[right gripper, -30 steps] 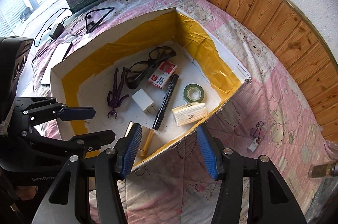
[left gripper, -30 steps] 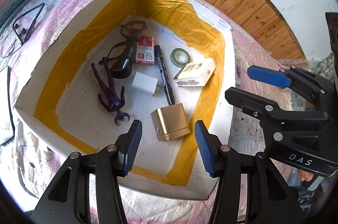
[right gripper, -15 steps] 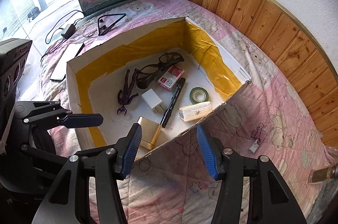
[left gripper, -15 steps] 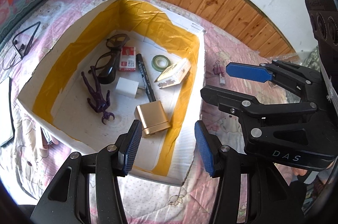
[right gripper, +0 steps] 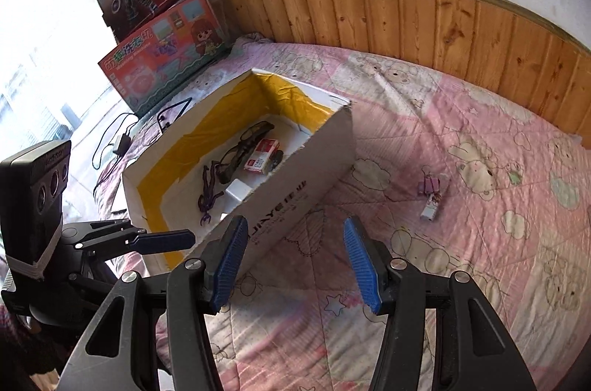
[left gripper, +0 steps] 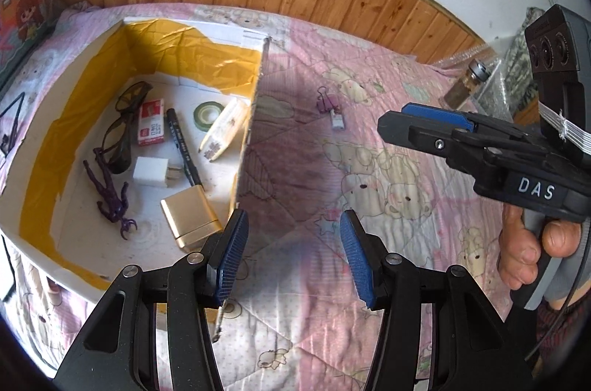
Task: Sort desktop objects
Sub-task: 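Move both grippers toward the pink binder clip and white tube on the bed, then grasp the pink binder clip with the left gripper while the right gripper grasps the white tube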
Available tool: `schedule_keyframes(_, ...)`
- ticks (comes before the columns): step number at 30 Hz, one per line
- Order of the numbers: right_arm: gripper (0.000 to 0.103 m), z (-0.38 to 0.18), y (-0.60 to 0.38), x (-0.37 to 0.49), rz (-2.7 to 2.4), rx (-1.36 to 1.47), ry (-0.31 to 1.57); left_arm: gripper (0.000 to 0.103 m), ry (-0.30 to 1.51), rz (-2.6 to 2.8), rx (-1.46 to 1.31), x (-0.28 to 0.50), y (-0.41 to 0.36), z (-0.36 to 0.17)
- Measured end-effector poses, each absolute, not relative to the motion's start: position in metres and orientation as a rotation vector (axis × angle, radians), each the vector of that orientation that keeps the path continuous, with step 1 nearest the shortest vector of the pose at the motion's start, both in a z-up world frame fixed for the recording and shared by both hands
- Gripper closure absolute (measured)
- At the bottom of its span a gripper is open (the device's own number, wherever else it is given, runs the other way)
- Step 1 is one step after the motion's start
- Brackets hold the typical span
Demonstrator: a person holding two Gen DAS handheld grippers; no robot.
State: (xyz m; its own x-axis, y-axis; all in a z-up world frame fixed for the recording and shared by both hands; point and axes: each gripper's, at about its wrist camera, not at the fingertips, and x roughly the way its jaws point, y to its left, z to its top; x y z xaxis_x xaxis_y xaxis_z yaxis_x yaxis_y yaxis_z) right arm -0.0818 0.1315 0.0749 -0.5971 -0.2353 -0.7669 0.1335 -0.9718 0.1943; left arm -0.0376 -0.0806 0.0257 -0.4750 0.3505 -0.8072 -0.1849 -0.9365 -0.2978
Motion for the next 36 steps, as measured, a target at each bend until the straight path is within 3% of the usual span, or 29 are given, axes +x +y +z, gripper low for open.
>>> schedule_keyframes(9,0.062,0.024,0.221,-0.069,-2.739,1.454,-0.419,0.048,-0.264,2.325,-1.498,-0.066,-0.053,0.003)
schedule_keyframes(12,0.062,0.007,0.239,-0.078,-2.744,1.502,-0.454,0.048,-0.221,2.328,-1.511,-0.077,-0.037,-0.001)
schedule_keyframes(23,0.062,-0.047,0.254,-0.176,-2.747,1.589,-0.355,0.048,-0.233,2.386,-1.444,-0.151,0.005,0.025)
schedule_keyframes(25,0.065,-0.061,0.257,-0.190,-2.732,1.609,-0.347,0.048,-0.247,2.382,-1.462,-0.168,0.009,0.019)
schedule_keyframes(30,0.084,-0.082,0.268,-0.204,-2.731,1.616,-0.256,0.048,-0.259,2.328,-1.547,-0.207,0.023,-0.009)
schedule_keyframes(36,0.084,-0.079,0.303,-0.163,-2.762,1.640,-0.351,0.048,-0.251,2.265,-1.666,-0.245,0.052,-0.055)
